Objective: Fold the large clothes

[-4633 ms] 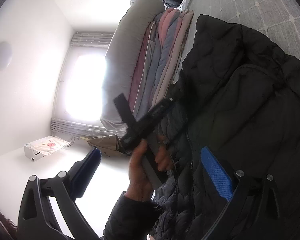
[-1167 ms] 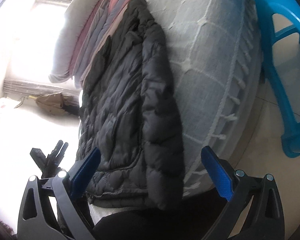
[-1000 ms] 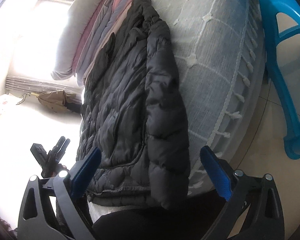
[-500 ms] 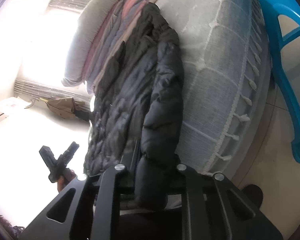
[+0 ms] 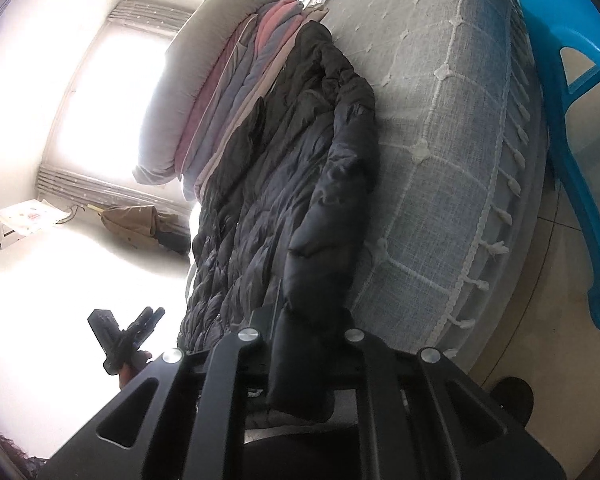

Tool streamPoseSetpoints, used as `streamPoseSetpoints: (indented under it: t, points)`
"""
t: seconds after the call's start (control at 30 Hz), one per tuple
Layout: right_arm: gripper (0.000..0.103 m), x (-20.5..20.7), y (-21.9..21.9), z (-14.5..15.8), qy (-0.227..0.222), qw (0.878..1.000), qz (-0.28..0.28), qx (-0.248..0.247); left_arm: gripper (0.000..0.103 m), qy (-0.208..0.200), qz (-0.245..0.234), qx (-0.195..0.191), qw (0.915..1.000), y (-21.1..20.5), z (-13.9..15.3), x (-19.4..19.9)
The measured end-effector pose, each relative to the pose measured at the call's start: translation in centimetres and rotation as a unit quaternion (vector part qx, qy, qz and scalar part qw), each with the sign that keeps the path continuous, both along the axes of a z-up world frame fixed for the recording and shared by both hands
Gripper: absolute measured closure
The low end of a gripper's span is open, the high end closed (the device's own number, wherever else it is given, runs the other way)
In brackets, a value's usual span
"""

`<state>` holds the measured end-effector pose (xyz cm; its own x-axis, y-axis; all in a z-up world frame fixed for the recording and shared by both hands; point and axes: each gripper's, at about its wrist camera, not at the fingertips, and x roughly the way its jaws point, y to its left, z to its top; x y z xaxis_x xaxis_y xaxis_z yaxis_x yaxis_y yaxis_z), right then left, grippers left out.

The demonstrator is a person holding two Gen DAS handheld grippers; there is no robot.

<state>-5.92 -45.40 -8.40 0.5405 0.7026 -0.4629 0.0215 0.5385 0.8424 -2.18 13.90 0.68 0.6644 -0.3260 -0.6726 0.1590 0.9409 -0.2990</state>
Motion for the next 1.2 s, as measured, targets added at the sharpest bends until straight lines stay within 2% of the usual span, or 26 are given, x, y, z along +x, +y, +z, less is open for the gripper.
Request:
streamPoseSetpoints:
  t: [0.07,0.13,0.27,0.37,0.5,0.6,0.73,0.8,0.83,0.9,0.93,0.97,1.0,1.03,1.07,1.1,1.13,1.2]
  points:
    - [0.091,0.1,0.0,-0.1,-0.001,1.0,0.0,0.002,0.018,0.013,0.029,-0.032,0.999,4.0,0.1,-0.5]
    - [0.091,0.1,-0.1,-0.3,-0.001,1.0,0.0,0.006,0.018,0.033,0.079,-0.054,0.9949,8.5,-0.3,-1.3]
    - [0.091,0.1,-0.2,-0.8,0.002,1.0,-0.003,0.012,0.018,0.071,0.105,-0.064,0.99,12.2,-1.9,-2.1]
    - [0.091,0.0,-0.3,-1.0,0.006,1.0,-0.005,0.014,0.018,0.12,0.1,-0.08,0.9845,12.9,-4.1,-1.8]
    - [0.091,-0.1,-0.3,-1.0,0.007,1.0,-0.002,0.017,0.018,0.178,0.11,-0.119,0.9706,13.8,-7.1,-1.1]
    - [0.091,0.0,-0.4,-1.1,0.01,1.0,-0.003,0.02,0.018,0.218,0.091,-0.151,0.9598,12.8,-9.1,-0.8]
    - [0.088,0.1,-0.7,-1.8,0.023,0.999,-0.003,0.028,0.018,0.241,0.061,-0.196,0.9486,11.5,-10.1,-0.7]
    - [0.082,0.3,-0.8,-2.4,0.032,0.999,-0.005,0.034,0.018,0.241,0.053,-0.21,0.9463,11.0,-10.3,-0.8]
    - [0.073,0.3,-0.9,-2.6,0.037,0.999,-0.005,0.037,0.018,0.24,0.053,-0.209,0.9464,10.8,-10.4,-0.8]
    - [0.061,0.4,-0.8,-2.9,0.041,0.998,-0.005,0.038,0.019,0.237,0.053,-0.201,0.9491,10.5,-10.3,-1.0]
    - [0.06,0.6,-0.7,-3.0,0.047,0.998,-0.001,0.036,0.023,0.232,0.055,-0.197,0.9509,10.5,-10.2,-1.0]
    - [0.06,0.7,-0.6,-3.1,0.053,0.998,0.002,0.035,0.039,0.228,0.061,-0.191,0.9528,10.4,-9.9,-1.1]
    - [0.06,0.7,-0.5,-3.1,0.053,0.998,0.003,0.033,0.059,0.223,0.067,-0.182,0.9552,10.5,-9.8,-1.3]
    - [0.06,0.8,-0.5,-2.9,0.049,0.998,0.002,0.026,0.064,0.22,0.069,-0.178,0.9565,10.7,-9.6,-1.4]
    - [0.06,0.8,-0.5,-2.8,0.042,0.999,-0.004,0.025,0.082,0.212,0.067,-0.181,0.958,10.6,-9.5,-1.5]
    - [0.079,0.8,-0.4,-2.7,0.036,0.999,-0.007,0.031,0.089,0.207,0.061,-0.189,0.9579,10.7,-9.3,-1.4]
    - [0.092,0.7,-0.4,-2.5,0.032,0.999,-0.011,0.031,0.09,0.2,0.06,-0.179,0.9616,10.5,-8.9,-1.4]
    - [0.093,0.6,-0.2,-2.1,0.024,0.999,-0.012,0.023,0.093,0.187,0.058,-0.16,0.9675,9.7,-8.1,-1.6]
